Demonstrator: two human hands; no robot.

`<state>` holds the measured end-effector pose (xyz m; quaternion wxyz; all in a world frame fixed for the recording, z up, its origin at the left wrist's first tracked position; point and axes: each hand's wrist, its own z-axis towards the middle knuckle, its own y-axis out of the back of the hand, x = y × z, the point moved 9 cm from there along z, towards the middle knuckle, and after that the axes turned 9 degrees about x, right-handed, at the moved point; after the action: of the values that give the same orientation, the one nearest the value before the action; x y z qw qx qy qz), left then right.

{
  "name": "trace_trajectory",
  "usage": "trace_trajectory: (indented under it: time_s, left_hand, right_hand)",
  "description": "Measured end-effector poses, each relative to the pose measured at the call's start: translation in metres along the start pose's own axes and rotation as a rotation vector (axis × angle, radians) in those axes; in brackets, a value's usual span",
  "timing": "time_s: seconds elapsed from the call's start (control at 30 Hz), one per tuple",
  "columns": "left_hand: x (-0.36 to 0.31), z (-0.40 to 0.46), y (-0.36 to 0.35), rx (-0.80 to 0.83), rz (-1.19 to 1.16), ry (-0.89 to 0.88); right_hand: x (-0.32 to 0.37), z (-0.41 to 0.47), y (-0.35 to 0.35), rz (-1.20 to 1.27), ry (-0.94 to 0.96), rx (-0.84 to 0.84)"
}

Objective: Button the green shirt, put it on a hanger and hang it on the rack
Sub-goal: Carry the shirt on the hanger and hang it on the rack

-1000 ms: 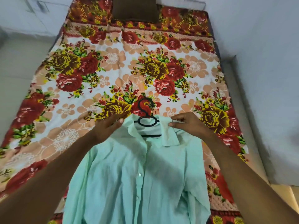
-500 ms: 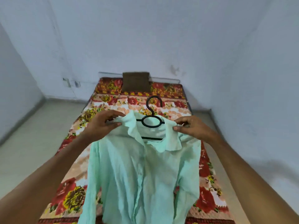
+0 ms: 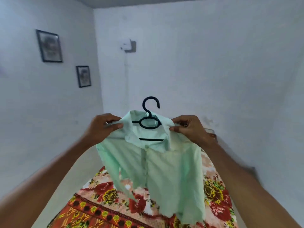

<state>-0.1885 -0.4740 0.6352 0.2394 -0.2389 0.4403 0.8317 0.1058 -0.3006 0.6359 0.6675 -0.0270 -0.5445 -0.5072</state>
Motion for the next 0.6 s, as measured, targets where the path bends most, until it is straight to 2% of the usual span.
trace_trajectory:
  time_s: [0.17,0.23,0.33,0.47,0.6]
  left_hand:
    - [-0.050,-0.114,0.117,-0.149,0.143,0.023]
    - [-0.064,-0.152,0.152,-0.166,0.178,0.031]
    - [-0.083,-0.237,0.211,-0.173,0.235,0.136]
    - [-0.116,-0.374,0.278,-0.152,0.468,0.275]
    - [-0.162,-0.555,0.349,-0.326,0.614,0.443]
  right_hand:
    - [0.109,-0.010,-0.058,0.067,0.175,0.085]
    - [0.143,-0.013,-0.081,0.102,0.224,0.131]
    - [0.209,-0.028,-0.139,0.100,0.330,0.244]
    - [0.310,-0.060,-0.250,-0.013,0.454,0.502]
    - [0.430,-0.131,-0.383,-0.130,0.628,0.754]
